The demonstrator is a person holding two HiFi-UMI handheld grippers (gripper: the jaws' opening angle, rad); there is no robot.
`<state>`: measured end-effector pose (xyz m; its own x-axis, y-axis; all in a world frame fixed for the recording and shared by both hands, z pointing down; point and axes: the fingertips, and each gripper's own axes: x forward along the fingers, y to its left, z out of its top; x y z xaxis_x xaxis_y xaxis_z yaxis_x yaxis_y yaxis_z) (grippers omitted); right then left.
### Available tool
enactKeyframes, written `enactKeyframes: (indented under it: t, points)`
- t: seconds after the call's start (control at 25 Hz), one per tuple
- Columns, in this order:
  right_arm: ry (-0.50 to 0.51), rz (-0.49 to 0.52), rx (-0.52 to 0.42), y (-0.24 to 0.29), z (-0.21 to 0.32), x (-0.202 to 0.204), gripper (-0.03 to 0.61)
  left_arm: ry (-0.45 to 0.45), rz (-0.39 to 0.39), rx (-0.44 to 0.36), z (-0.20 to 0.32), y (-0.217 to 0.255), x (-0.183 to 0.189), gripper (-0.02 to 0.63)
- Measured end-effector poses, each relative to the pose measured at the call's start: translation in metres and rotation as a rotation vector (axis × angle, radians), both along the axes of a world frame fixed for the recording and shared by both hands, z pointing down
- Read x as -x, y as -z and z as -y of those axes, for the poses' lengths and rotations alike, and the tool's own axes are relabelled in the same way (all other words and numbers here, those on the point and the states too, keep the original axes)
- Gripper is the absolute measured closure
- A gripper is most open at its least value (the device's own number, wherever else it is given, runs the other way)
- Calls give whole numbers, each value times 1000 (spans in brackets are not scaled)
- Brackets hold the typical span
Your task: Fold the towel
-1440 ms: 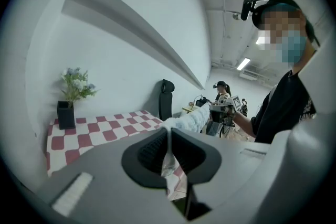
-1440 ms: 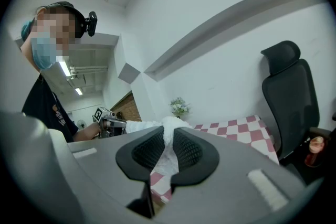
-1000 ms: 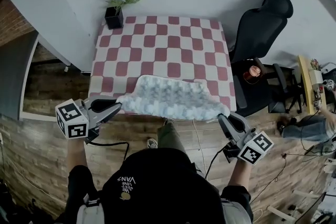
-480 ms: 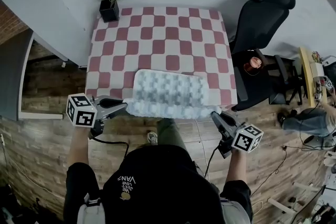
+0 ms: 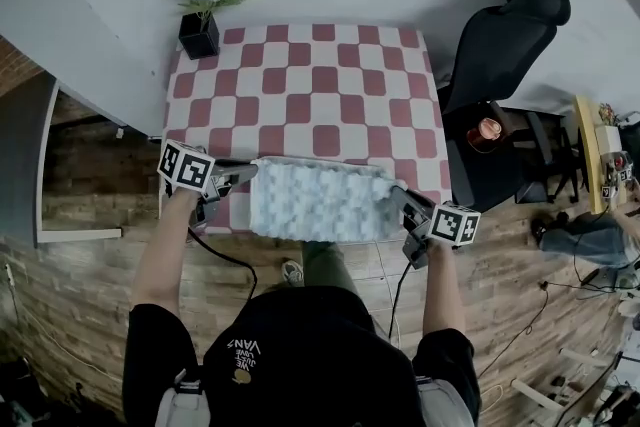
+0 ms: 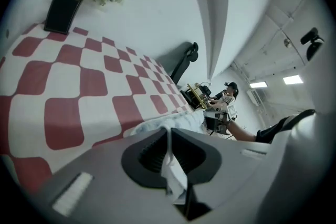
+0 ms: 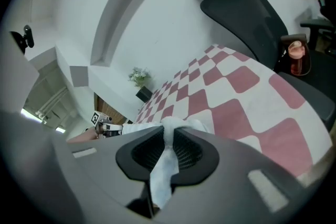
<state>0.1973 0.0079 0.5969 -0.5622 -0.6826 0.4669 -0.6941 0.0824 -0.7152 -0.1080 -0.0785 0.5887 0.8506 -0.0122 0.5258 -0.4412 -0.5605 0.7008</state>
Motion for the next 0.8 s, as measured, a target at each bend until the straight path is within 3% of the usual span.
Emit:
enactKeyframes:
  t: [0.24,0.48,0.64,0.72,0.8]
  points:
    - [-70,11,133,-42,30,-8,513,61,85,100,25,-49,-6,587]
    - [-113,17,164,-46,35,-11,408,103,99,123,29,-66,-6,584]
    - [-110,22,150,-42,32,-9,360,107,74,125,26,-65,-8,500]
    - [-98,21,148,-41,30,-9,324,111,61,141,25,-62,-6,408]
    - [-78,19,150,-40,25,-8,313,111,28,176,23,-57,-4,385]
